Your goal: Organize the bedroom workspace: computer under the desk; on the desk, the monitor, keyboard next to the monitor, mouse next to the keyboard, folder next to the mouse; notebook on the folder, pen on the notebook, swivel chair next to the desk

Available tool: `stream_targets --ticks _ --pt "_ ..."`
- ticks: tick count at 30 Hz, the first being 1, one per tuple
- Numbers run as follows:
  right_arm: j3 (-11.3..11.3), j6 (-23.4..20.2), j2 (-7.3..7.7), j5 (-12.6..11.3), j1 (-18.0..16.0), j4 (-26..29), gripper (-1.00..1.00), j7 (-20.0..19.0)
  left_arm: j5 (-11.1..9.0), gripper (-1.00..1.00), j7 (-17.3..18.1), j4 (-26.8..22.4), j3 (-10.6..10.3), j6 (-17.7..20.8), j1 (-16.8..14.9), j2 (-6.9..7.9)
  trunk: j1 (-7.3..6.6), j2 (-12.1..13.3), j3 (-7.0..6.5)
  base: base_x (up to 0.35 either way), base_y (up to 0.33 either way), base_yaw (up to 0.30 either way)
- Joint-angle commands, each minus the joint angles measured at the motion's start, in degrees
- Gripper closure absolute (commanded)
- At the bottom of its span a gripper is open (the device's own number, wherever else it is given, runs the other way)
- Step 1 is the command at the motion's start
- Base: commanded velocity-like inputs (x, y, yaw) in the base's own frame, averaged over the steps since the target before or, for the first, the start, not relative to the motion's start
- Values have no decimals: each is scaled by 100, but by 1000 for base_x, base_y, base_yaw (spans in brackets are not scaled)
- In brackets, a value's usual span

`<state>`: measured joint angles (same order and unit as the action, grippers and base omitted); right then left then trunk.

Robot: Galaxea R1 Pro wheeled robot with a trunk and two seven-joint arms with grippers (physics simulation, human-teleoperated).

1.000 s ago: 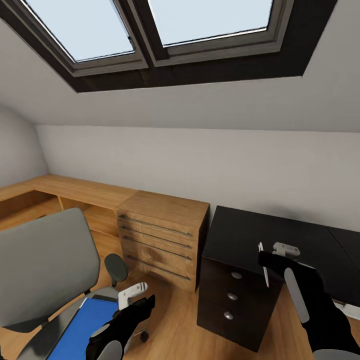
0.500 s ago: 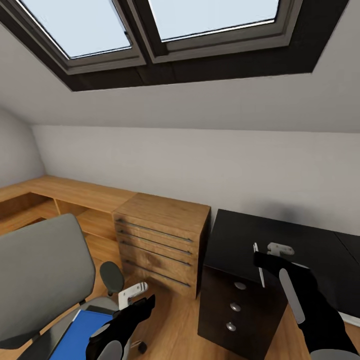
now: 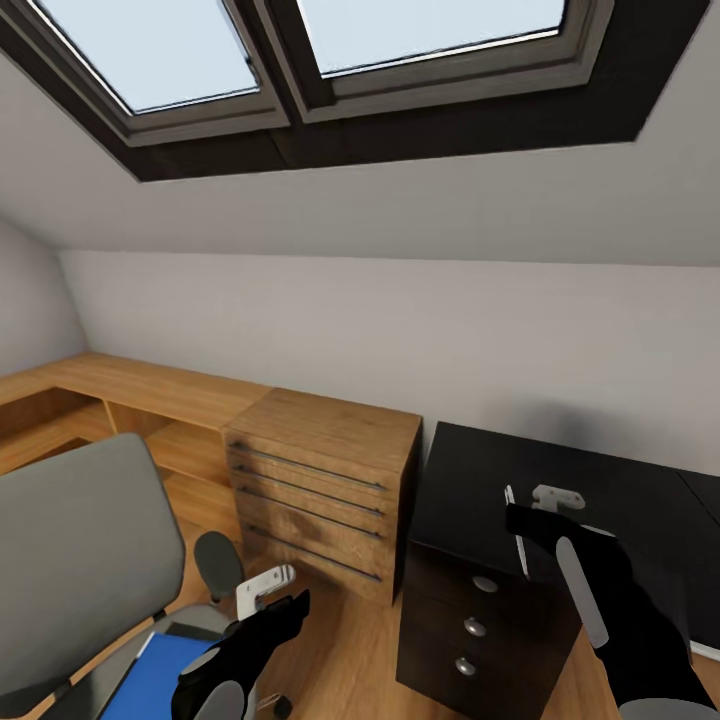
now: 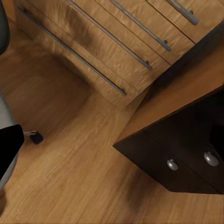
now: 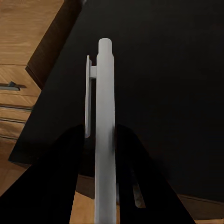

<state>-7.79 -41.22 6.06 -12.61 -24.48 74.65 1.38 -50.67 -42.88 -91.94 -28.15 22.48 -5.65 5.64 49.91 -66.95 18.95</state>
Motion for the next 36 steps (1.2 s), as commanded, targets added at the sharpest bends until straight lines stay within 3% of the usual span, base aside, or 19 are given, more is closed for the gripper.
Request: stream_targets --ticks 1,10,17,22,26,33,36 --pt "0 -26 0 -36 -4 4 100 11 -31 -100 -45 -8 -8 10 -7 5 1 -5 7 20 0 0" --pt "95 -30 -11 -43 -4 -128 100 13 -20 -100 -44 -10 -8 7 -7 5 1 -5 7 4 0 0" --pt "207 -23 -25 -10 -193 -782 100 67 0 -100 -38 -16 -9 2 -7 7 1 -5 7 0 0 0" --pt "310 183 -211 195 -1036 -1973 100 301 3 -100 -37 -20 -14 2 -7 7 1 -5 7 0 0 0" --pt "409 595 -335 628 -2053 -3511 100 505 4 -100 -35 -30 -15 2 -7 7 1 -5 7 0 0 0" --pt "439 1166 -411 861 -3120 -5114 100 631 4 -100 -29 -50 -17 2 -7 12 1 -5 7 0 0 0" --pt "442 1292 -465 880 -3336 -5432 100 768 4 -100 -28 -63 -28 2 -7 11 1 -5 7 0 0 0"
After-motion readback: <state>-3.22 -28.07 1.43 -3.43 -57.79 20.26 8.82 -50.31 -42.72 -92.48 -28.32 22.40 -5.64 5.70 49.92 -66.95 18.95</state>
